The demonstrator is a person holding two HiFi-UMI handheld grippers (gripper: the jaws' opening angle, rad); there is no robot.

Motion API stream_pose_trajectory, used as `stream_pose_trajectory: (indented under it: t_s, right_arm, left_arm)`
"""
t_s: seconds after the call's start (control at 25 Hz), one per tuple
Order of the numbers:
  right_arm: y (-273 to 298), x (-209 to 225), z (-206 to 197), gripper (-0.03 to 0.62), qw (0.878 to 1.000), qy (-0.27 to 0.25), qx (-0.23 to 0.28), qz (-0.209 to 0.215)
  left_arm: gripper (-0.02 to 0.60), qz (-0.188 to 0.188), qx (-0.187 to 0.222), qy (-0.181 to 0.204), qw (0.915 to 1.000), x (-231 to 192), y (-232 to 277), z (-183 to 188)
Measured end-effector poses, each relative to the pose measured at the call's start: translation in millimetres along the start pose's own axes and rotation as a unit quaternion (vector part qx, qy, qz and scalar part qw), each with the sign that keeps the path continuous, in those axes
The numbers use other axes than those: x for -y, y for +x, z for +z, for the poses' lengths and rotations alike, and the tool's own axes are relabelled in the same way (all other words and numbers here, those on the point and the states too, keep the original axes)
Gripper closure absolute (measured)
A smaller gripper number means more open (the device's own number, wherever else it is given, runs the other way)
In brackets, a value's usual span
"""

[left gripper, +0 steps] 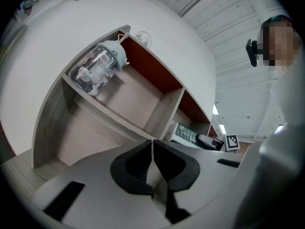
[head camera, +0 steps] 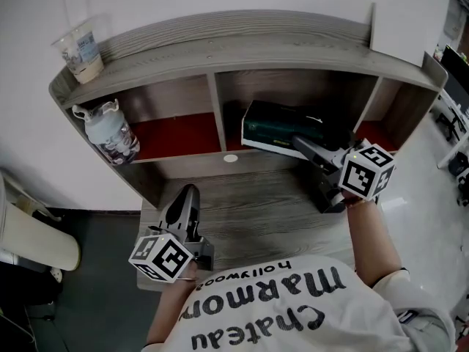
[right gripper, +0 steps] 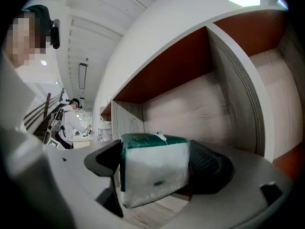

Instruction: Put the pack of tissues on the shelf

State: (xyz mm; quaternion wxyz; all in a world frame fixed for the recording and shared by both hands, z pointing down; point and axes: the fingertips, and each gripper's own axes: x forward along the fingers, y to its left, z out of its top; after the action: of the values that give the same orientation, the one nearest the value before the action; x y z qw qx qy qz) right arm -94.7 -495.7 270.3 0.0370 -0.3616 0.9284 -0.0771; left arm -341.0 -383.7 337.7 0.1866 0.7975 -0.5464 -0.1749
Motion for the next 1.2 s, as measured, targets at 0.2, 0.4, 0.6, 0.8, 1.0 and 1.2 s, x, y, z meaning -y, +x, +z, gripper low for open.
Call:
stream_pose_trajectory:
  t_s: [0.2, 0.4, 0.6, 0.8, 1.0, 1.2]
  right_arm:
    - [0, 8, 3, 0.140, 1.000, 0.000, 0.004, -0.007]
    - [-2, 14, 0, 0.141, 1.000, 0.015, 0.011, -0.017]
    - [0, 14, 0, 0.166, 0.999, 0.019, 0.017, -0.021]
    - [0, 15, 0, 0.171, 0.999, 0.025, 0.018, -0.028]
    - [2, 18, 0, 0.172, 0.999, 0.029, 0.015, -0.041]
    - [3, 17, 0, 0.196, 0.998, 0.033, 0.013, -0.045]
  left_arm:
    - [0.555, 0.002, 0.002, -0.003, 1.0000, -3, 2, -2]
    - [0.555, 0.006, -0.001, -0.009, 0.9999, -5, 3, -5]
    - [0.555, 0.012, 0.005, -0.010, 0.9999, -9, 0, -1]
    - [0.555, 0.010, 0.006, -0.008, 0.9999, -8, -1, -2]
    - [0.555, 0.010, 0.006, -0.010, 0.9999, -9, -2, -2]
    - [0.555, 0.010, 0.008, -0.011, 0.9999, -10, -2, -2]
